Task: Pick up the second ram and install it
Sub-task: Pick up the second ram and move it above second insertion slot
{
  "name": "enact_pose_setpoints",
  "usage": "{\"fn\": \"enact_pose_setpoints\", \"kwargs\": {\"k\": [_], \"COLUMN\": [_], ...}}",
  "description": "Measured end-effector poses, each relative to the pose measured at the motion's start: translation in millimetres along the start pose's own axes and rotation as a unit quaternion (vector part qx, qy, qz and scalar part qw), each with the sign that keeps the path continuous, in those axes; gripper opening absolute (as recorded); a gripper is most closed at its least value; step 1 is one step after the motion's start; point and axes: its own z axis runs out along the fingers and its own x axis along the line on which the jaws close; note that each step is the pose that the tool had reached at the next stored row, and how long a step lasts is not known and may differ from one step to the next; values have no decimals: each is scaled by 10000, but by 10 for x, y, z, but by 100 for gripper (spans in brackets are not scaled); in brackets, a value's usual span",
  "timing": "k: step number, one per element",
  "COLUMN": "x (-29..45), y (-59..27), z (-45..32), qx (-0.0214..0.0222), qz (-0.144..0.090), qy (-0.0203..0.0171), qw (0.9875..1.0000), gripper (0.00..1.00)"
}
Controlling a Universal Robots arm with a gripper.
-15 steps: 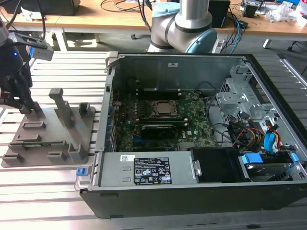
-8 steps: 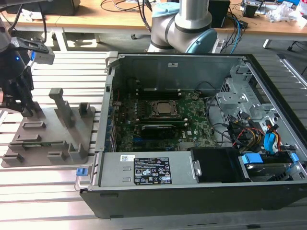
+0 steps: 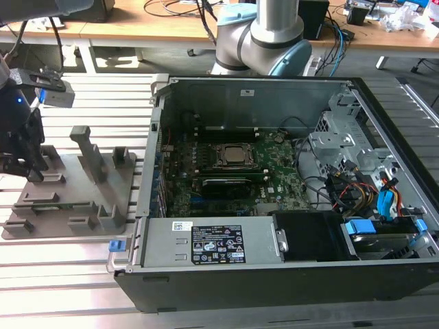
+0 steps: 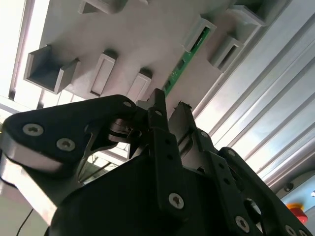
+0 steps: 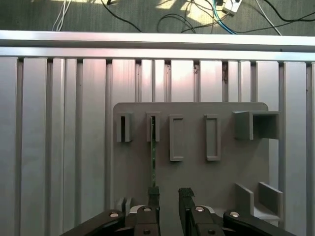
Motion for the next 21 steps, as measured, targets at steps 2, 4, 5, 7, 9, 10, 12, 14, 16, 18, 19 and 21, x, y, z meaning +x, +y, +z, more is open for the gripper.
{"fn": "enact_pose_setpoints", "kwargs": {"k": [2, 4, 5, 7, 9, 10, 12, 14, 16, 18, 19, 21], "x": [21, 32, 40, 48, 54, 56, 64, 69, 73, 84, 93, 102], "y": [0, -1, 0, -1, -2, -2, -3, -3, -4, -5, -5, -6], "z": [15, 31, 47, 73, 95, 101, 125, 141, 155, 182, 200, 217], "qx": [0, 0, -1, -1, 0, 0, 0, 0, 0, -1, -1, 0], "qz": [0, 0, 0, 0, 0, 0, 0, 0, 0, -1, 0, -1], "qy": [0, 0, 1, 1, 0, 1, 0, 0, 0, 1, 1, 0], "qw": [10000, 10000, 10000, 10000, 10000, 10000, 10000, 10000, 10000, 10000, 10000, 10000], "gripper": [30, 30, 30, 30, 30, 30, 30, 30, 30, 30, 30, 30]}}
